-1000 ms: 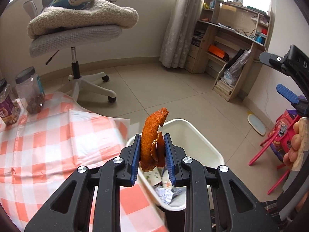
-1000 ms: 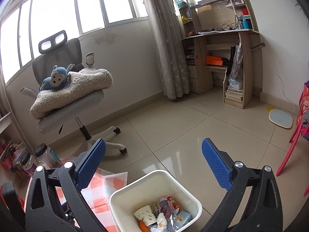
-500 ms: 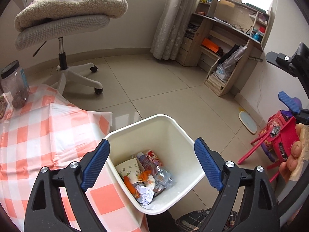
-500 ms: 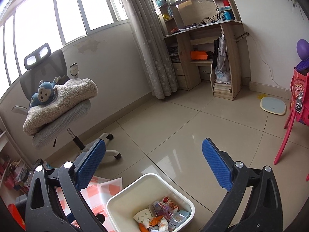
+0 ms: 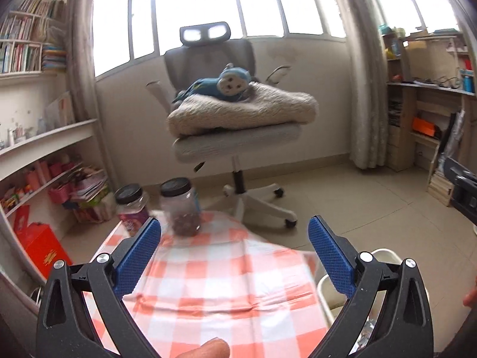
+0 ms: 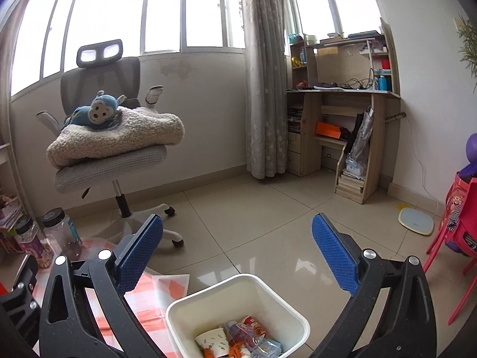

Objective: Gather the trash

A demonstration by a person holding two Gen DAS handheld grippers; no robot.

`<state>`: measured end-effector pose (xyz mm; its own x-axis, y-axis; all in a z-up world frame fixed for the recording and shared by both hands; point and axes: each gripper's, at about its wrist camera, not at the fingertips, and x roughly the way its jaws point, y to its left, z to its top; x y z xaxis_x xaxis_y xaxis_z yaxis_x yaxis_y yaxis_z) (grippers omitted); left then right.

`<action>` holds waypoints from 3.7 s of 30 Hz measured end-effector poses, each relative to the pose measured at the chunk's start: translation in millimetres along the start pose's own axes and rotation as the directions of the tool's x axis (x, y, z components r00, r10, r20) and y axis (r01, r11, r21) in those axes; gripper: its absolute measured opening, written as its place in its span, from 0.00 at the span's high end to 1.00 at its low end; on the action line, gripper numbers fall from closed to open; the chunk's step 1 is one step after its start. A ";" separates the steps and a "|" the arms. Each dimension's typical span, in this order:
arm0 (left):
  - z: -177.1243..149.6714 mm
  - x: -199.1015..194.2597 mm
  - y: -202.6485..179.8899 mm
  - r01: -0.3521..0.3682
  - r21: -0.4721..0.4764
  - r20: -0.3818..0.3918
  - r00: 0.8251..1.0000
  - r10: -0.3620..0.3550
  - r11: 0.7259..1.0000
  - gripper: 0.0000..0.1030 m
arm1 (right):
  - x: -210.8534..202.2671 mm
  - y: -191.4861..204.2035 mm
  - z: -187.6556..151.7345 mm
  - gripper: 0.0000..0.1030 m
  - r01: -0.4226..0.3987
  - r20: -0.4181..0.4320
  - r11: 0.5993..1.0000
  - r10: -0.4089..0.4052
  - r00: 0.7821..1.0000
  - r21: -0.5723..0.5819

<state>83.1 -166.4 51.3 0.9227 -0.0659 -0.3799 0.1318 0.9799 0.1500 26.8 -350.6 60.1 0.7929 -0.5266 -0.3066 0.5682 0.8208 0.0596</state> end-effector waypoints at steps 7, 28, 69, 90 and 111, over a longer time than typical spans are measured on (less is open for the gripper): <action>-7.1 8.1 58.7 0.005 -0.150 -0.062 0.998 -0.015 0.989 0.07 | -16.0 51.3 -5.3 0.07 -0.088 0.003 0.994 0.089 0.996 -0.066; -15.2 -11.9 136.9 -0.091 -0.208 -0.081 0.994 0.075 0.974 0.07 | -35.2 143.2 -21.5 0.07 -0.292 -0.082 0.948 0.283 0.956 -0.130; -22.3 -6.9 163.8 -0.097 -0.234 -0.109 0.991 0.073 0.967 0.07 | -38.2 185.9 -32.3 0.07 -0.362 -0.127 0.916 0.344 0.930 -0.172; -24.4 -2.6 160.1 -0.087 -0.236 -0.117 0.991 0.061 0.968 0.07 | -38.5 184.8 -32.0 0.07 -0.359 -0.126 0.917 0.341 0.932 -0.173; -28.9 1.3 161.2 -0.095 -0.232 -0.130 0.989 0.065 0.968 0.07 | -36.5 178.2 -34.2 0.07 -0.362 -0.130 0.913 0.342 0.931 -0.189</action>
<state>95.1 -3.0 48.6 0.8745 0.0234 -0.4845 -0.0438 0.9986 -0.0309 91.6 -177.5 49.4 0.9036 -0.1810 -0.3883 0.1904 0.9816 -0.0144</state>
